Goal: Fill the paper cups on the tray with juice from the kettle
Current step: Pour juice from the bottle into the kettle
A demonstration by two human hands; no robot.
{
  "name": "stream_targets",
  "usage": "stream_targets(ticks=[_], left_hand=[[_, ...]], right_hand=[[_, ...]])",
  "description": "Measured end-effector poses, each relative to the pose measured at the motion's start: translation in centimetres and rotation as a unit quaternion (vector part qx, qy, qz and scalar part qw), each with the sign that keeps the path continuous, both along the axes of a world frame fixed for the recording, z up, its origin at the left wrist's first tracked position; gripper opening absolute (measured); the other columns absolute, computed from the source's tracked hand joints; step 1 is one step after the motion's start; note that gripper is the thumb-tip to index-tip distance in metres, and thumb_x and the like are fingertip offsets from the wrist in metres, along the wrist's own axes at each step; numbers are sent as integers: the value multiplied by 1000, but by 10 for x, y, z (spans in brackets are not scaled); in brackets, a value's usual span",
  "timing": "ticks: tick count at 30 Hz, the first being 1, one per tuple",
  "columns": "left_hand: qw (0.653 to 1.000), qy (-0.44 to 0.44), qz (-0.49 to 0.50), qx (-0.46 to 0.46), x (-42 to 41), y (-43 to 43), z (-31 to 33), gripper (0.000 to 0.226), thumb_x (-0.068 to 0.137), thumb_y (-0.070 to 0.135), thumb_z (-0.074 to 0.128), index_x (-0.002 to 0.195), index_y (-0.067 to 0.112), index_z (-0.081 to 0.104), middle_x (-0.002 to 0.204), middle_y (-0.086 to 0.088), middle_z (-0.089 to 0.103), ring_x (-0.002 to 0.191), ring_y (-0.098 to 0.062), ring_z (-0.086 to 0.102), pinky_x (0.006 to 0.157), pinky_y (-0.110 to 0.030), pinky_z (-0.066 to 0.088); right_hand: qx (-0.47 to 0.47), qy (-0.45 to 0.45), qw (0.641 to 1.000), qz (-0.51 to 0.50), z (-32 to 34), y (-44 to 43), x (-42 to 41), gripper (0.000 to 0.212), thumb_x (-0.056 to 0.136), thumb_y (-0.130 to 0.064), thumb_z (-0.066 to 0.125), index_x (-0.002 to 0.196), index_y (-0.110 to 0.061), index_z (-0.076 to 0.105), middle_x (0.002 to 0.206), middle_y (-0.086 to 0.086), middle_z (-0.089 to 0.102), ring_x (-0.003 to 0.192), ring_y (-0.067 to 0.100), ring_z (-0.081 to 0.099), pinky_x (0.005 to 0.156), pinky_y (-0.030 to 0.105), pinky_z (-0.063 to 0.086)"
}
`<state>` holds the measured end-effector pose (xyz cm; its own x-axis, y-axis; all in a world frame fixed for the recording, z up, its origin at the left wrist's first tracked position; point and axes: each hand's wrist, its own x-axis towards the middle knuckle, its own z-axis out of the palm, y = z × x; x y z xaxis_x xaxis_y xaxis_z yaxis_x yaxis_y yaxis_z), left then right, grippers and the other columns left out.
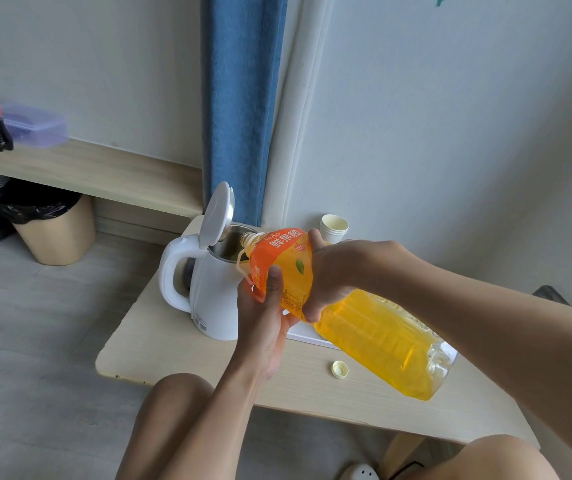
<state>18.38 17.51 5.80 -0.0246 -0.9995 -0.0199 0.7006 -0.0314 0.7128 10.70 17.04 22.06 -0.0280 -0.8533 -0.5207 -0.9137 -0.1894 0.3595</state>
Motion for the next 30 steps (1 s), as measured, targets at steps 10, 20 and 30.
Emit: stream_targets(ticks=[10, 20, 30], left_hand=[[1000, 6, 1, -6, 0, 2, 3, 109, 63, 68, 86, 146, 9, 48, 133, -18, 68, 121, -39, 67, 82, -51, 61], [1000, 11, 4, 4, -1, 2, 4, 112, 58, 68, 88, 146, 11, 47, 132, -15, 69, 119, -35, 69, 80, -49, 62], [1000, 13, 7, 9, -1, 2, 4, 113, 59, 67, 89, 147, 10, 46, 133, -16, 68, 120, -37, 69, 82, -51, 62]], right_hand=[[3, -4, 1000, 7, 1, 1, 1, 119, 78, -55, 71, 153, -16, -11, 129, 0, 35, 112, 30, 55, 99, 42, 48], [10, 7, 1000, 23, 5, 4, 1, 109, 83, -54, 67, 155, -14, -5, 147, 2, 30, 116, 30, 54, 100, 41, 47], [-4, 3, 1000, 13, 4, 3, 0, 116, 80, -55, 69, 154, -14, -10, 154, 2, 28, 117, 32, 54, 100, 44, 47]])
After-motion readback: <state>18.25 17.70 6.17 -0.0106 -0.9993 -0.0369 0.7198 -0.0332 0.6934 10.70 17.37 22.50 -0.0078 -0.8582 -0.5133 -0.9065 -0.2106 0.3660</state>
